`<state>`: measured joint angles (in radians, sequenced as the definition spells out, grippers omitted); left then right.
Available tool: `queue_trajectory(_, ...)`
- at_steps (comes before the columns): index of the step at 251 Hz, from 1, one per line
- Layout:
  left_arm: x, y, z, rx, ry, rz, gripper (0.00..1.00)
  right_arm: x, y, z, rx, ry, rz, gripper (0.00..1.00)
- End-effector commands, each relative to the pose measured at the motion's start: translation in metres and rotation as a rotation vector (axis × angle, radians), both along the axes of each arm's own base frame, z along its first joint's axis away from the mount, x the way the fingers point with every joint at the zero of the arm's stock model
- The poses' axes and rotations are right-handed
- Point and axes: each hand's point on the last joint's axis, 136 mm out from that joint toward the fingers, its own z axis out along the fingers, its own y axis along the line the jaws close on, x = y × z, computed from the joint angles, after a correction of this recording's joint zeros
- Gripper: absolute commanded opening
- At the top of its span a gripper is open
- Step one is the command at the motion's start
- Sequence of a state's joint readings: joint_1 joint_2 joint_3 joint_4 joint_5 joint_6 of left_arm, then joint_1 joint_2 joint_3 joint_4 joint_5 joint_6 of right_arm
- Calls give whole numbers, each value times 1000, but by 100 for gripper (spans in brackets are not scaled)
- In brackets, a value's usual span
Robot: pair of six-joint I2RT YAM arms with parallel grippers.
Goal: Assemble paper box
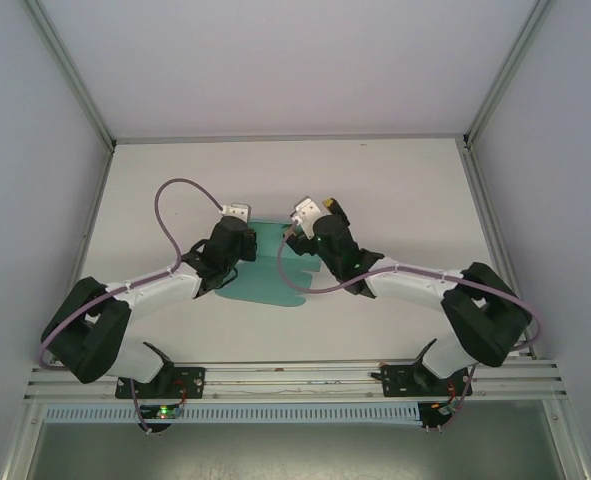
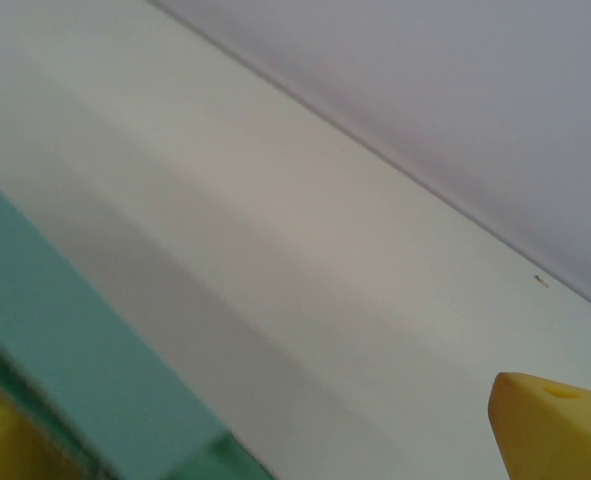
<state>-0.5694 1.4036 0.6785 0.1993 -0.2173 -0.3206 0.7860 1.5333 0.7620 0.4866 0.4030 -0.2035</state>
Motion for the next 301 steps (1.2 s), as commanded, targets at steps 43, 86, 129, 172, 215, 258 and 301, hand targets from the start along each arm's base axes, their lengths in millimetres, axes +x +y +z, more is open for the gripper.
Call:
queue_trajectory(43, -2, -12, 30, -99, -82, -8, 0, 3, -8, 39, 153, -180, -184, 98)
queue_trajectory(86, 2, 4, 34, -75, -108, 73, 0, -33, -33, 24, 150, -53, -165, 98)
queue_trajectory(129, 3, 10, 43, -61, -139, 98, 0, -79, -72, 9, 305, 162, -188, 98)
queue_trajectory(172, 5, 11, 50, -78, -161, 116, 0, -111, -84, -3, 707, 392, -147, 91)
queue_trajectory(215, 8, 6, 55, -119, -178, 109, 0, -114, -79, -6, 941, 473, -133, 76)
queue_trajectory(258, 8, 1, 60, -148, -192, 90, 0, -99, -71, -21, 911, 520, -195, 35)
queue_trajectory(301, 9, 0, 63, -142, -193, 79, 0, -84, -41, -17, 892, 563, -101, 16)
